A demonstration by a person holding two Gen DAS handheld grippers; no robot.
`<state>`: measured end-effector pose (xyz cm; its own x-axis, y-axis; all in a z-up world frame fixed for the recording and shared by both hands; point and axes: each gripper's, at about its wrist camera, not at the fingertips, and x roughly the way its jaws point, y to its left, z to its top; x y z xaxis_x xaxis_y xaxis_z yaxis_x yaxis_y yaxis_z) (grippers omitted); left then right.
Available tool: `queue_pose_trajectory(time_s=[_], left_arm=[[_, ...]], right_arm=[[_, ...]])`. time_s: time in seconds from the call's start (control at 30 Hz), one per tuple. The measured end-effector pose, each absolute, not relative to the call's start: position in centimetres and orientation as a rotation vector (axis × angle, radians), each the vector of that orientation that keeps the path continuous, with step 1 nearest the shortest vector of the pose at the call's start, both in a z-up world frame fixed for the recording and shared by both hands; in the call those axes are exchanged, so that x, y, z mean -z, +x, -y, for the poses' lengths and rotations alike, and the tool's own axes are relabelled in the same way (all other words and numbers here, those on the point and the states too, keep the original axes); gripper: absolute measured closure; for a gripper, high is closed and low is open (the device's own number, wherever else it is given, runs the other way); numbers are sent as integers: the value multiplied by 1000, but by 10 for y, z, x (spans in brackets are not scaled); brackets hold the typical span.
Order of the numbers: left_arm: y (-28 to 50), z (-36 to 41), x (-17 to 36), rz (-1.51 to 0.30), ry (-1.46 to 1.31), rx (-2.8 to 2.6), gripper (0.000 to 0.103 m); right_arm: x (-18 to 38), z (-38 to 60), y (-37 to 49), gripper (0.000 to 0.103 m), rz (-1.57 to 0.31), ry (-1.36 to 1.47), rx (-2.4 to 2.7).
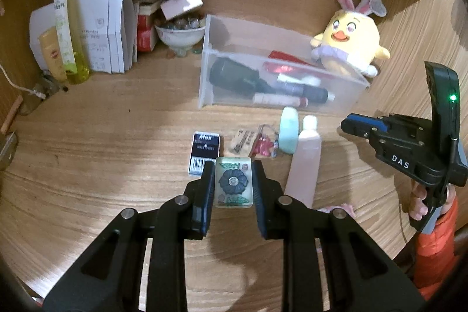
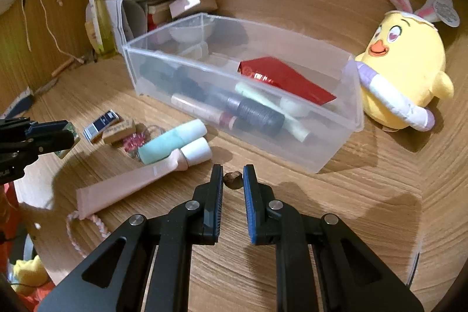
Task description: Organize objects
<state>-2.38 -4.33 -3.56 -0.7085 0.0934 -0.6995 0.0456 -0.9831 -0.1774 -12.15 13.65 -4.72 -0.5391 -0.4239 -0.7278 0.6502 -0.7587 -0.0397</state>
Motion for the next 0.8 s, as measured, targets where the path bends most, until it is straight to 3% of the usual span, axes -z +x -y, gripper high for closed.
queue_pose_trajectory(time_s=[0.8], left_arm=[[-60,36,-26,306,-966,-2937,79]], right_arm=[[-22,-145,-120,90,-315,741,2346]])
